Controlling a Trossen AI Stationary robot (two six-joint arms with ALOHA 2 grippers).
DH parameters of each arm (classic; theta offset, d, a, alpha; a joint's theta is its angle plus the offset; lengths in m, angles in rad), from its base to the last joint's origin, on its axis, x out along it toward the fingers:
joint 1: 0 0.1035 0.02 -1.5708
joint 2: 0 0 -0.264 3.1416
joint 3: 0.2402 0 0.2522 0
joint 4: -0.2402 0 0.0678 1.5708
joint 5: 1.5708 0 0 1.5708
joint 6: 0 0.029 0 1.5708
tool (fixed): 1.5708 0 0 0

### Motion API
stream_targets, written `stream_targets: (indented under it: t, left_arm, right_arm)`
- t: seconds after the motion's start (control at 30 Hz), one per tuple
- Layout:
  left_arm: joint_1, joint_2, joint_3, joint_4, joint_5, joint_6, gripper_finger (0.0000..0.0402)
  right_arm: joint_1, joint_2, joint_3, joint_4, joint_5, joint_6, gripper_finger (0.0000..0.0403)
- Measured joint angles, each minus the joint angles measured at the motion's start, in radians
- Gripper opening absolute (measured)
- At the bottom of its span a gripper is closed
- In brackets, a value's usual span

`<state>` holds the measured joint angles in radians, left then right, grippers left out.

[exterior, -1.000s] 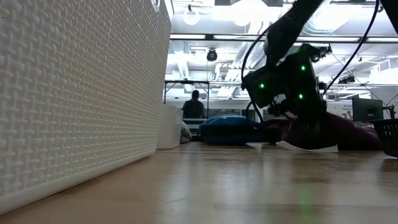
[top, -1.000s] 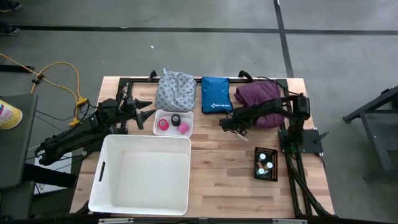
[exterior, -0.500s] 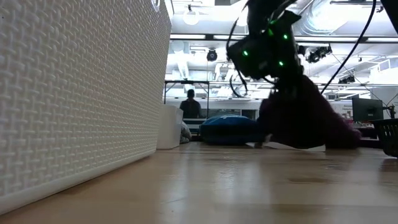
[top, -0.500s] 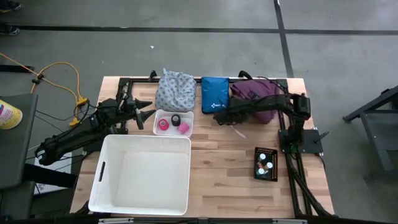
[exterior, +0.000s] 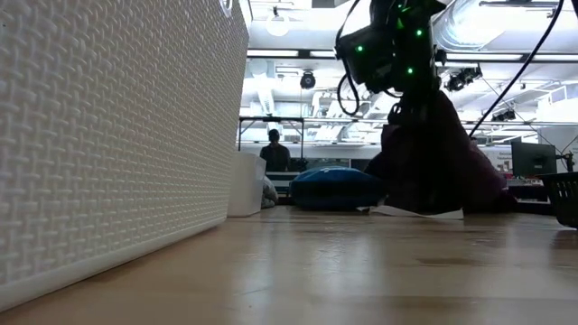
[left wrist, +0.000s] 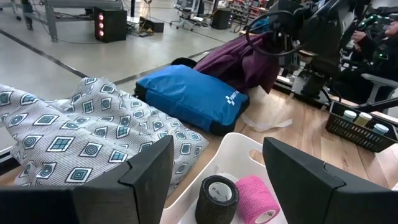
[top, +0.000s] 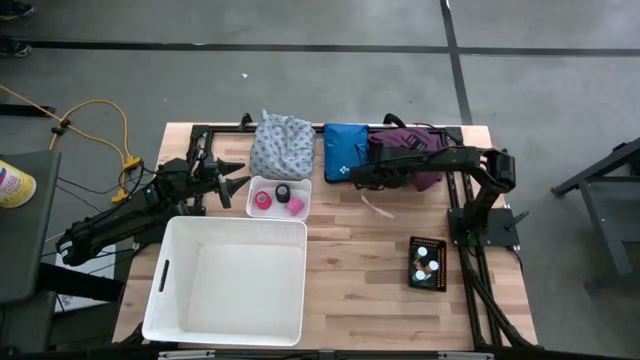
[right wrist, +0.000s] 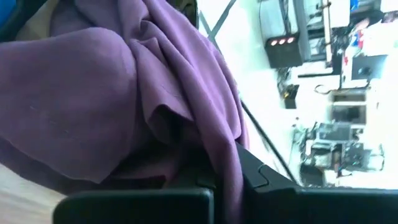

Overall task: Pick & place medical supplies in basket/bin
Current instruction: Put the violet patient gown into the white laundry organizer

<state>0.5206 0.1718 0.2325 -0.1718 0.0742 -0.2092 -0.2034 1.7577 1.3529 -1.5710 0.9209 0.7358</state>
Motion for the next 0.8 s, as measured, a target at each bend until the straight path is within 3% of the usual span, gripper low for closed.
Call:
stream_targets:
  t: [0.3,0.8]
  left_arm:
    - [0.000,0.000,0.000,0.000,0.000,0.000,0.0240]
    - [0.000,0.000,0.000,0.000,0.000,0.000,0.0240]
  right_arm:
    - [0.014,-0.025,0.000,0.000,0.177,-0.034,0.0003]
    - [0.020,-0.047,0.003,-0.001,0.577,-0.087,0.0003]
